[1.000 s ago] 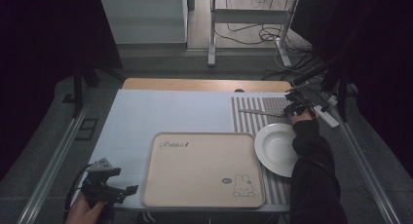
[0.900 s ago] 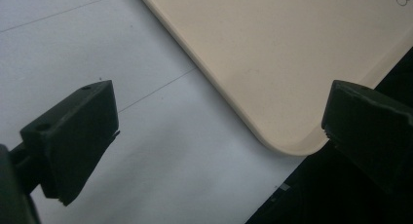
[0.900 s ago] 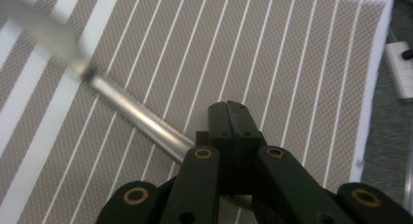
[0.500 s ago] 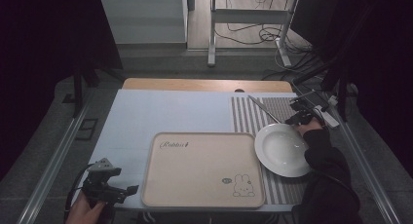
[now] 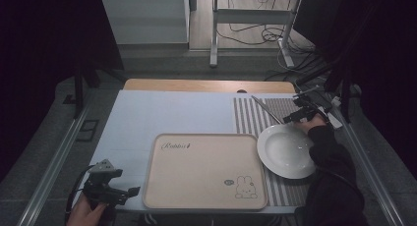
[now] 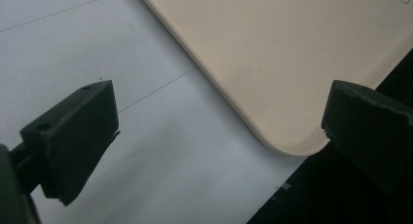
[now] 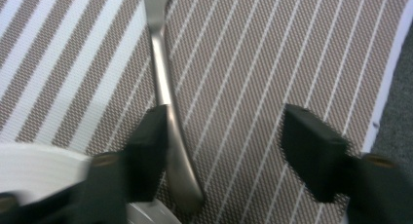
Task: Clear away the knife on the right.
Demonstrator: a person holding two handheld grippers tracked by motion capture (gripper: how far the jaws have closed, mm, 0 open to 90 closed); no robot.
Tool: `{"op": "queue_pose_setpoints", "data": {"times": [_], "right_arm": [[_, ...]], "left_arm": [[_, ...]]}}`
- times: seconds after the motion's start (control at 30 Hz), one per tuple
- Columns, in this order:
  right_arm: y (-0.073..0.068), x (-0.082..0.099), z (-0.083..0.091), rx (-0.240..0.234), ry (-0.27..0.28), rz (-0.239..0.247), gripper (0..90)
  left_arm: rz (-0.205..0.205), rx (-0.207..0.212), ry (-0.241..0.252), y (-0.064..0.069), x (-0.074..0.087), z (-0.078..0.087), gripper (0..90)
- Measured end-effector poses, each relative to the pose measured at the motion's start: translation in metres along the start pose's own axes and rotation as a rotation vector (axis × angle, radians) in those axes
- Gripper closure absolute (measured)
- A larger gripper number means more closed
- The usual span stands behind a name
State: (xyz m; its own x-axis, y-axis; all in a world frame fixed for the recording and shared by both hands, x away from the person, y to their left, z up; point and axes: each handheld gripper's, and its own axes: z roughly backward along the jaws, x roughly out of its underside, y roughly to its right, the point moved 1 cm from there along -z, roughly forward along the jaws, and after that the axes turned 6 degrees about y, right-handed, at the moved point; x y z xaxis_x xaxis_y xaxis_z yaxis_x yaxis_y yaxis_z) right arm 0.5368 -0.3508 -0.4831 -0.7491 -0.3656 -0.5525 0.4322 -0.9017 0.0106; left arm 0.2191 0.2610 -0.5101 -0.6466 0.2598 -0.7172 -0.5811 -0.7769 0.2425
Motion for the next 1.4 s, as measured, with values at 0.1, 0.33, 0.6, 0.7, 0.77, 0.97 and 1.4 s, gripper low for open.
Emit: {"op": "queue_pose_setpoints", "data": {"times": [0.1,0.33,0.6,0.7,0.77,0.97,1.4], "right_arm": [[-0.002,-0.007,-0.003,0.004,0.004,-0.006,8.5],[-0.010,-0.016,-0.020,0.006,-0.046,0.002,0.0],[-0.018,-0.018,-0.044,0.013,-0.104,0.057,5.7],[-0.018,-0.022,-0.039,0.004,-0.103,0.065,24.0],[-0.019,-0.022,-0.036,0.000,-0.105,0.085,36.5],[-0.025,-0.024,-0.032,-0.054,-0.121,0.147,78.9],[-0.024,-0.026,-0.029,-0.062,-0.109,0.187,80.3]], "left_arm": [[0.000,0.000,0.001,0.000,0.000,0.000,1.2],[0.000,0.001,0.001,0.000,0.000,0.000,1.2],[-0.002,0.001,0.000,0.000,0.000,0.000,1.2],[-0.002,0.000,0.000,0.000,0.000,0.000,1.2],[-0.002,-0.001,0.001,0.000,0.000,0.000,1.2],[-0.002,-0.002,-0.001,0.000,0.000,0.000,1.3],[0.001,-0.001,0.001,0.000,0.000,0.000,1.3]]}}
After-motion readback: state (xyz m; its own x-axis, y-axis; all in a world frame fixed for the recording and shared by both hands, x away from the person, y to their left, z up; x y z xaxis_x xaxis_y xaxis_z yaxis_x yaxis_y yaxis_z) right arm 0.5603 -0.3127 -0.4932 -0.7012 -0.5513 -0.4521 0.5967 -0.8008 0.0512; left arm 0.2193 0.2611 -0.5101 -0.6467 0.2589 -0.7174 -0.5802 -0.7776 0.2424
